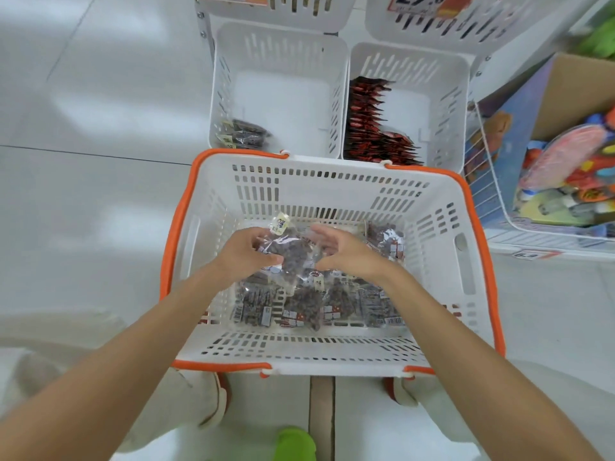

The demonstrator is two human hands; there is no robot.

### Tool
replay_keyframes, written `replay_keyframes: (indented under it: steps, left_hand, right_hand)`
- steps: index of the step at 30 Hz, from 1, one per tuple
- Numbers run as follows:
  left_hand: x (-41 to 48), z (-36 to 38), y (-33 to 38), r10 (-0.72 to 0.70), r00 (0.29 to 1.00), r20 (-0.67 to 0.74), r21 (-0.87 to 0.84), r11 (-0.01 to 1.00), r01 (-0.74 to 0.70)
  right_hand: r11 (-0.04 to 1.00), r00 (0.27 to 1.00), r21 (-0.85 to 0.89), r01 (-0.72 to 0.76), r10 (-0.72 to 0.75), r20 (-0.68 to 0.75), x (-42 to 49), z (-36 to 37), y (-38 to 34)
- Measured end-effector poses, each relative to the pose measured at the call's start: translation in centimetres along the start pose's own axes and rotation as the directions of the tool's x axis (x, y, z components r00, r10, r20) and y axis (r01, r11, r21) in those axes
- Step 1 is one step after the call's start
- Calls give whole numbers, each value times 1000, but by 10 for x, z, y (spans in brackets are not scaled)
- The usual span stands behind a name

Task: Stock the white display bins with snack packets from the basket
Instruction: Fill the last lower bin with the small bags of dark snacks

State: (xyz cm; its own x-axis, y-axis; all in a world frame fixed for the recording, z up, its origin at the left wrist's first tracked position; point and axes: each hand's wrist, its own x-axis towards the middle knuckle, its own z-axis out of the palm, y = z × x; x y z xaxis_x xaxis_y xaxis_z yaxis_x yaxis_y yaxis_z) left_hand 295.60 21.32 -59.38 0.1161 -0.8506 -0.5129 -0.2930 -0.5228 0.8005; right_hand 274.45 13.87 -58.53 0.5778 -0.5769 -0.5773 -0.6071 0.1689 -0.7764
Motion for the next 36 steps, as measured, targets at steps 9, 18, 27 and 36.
replay_keyframes:
  steps: [9,18,27,36]
  left_hand:
    - [-10,-18,-13,-90,992,-85,-255,965,65]
    - [-14,-33,7,-42,996,-84,-261,965,19]
    - [6,-59,49,88,985,146,-64,995,-79]
    - [68,-145,104,284,943,-174,61,959,-278]
  right_hand:
    - [736,969,-666,-120,232,82,29,63,56]
    - [974,998,-216,63,-66,-4,-10,-38,-56]
    - [980,982,-70,186,-187,-20,12,-28,-108]
    - [880,756,-227,418,-475,-451,81,-68,-171]
